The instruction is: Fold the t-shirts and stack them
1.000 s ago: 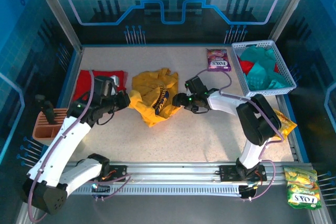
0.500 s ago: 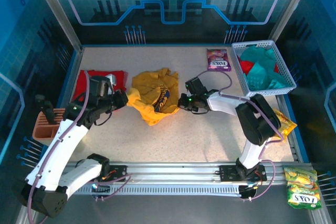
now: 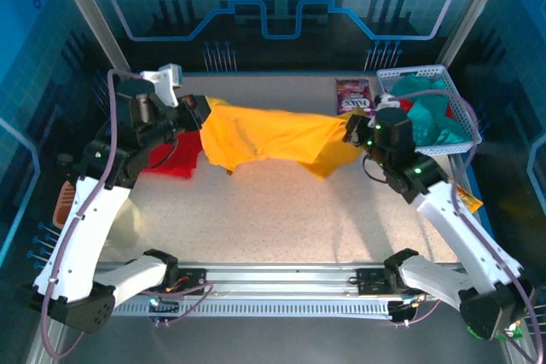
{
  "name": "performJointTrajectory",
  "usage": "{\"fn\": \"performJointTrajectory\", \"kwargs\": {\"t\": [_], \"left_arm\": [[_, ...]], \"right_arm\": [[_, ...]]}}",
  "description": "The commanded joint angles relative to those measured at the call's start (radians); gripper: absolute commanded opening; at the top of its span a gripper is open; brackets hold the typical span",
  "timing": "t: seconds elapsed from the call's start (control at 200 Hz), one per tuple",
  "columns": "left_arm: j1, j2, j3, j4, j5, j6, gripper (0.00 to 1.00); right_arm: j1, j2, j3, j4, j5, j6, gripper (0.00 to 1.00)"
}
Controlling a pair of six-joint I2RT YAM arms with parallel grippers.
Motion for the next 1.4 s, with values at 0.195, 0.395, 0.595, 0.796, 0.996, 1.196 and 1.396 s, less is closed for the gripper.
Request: {"fn": "performJointTrajectory", "kwargs": {"t": [0.195, 0.395, 0.595, 0.796, 0.996, 1.196, 1.396], "left_arm": [[-0.015, -0.008, 0.185, 0.13, 0.115, 0.061, 0.0], [-0.015, -0.128, 0.162, 0.221, 0.165, 0.167, 0.0], [-0.015, -0.171, 0.205, 0.245, 0.159, 0.189, 0.0], [-0.015, -0.148, 0.208, 0.304, 0.156, 0.163, 0.0], [-0.015, -0.101, 0.01, 0.346, 0.125, 0.037, 0.02], [-0.017, -0.099, -0.375, 0.459, 0.198, -0.132, 0.43], [-0.06, -0.15, -0.653, 0.527, 0.154, -0.2, 0.47]], "right_arm": [[-0.015, -0.154, 0.17, 0.007, 0.207, -0.301, 0.0], [-0.014, -0.263, 0.176, 0.093, 0.111, -0.409, 0.0], [-0.014, -0.355, 0.156, 0.174, 0.02, -0.455, 0.0], [-0.014, -0.366, 0.17, 0.189, 0.031, -0.476, 0.0], [-0.012, -0.212, 0.189, 0.023, 0.015, -0.405, 0.0], [-0.013, -0.079, 0.138, 0.003, -0.092, -0.334, 0.0], [-0.012, 0.125, 0.119, 0.084, -0.153, -0.32, 0.0]]}}
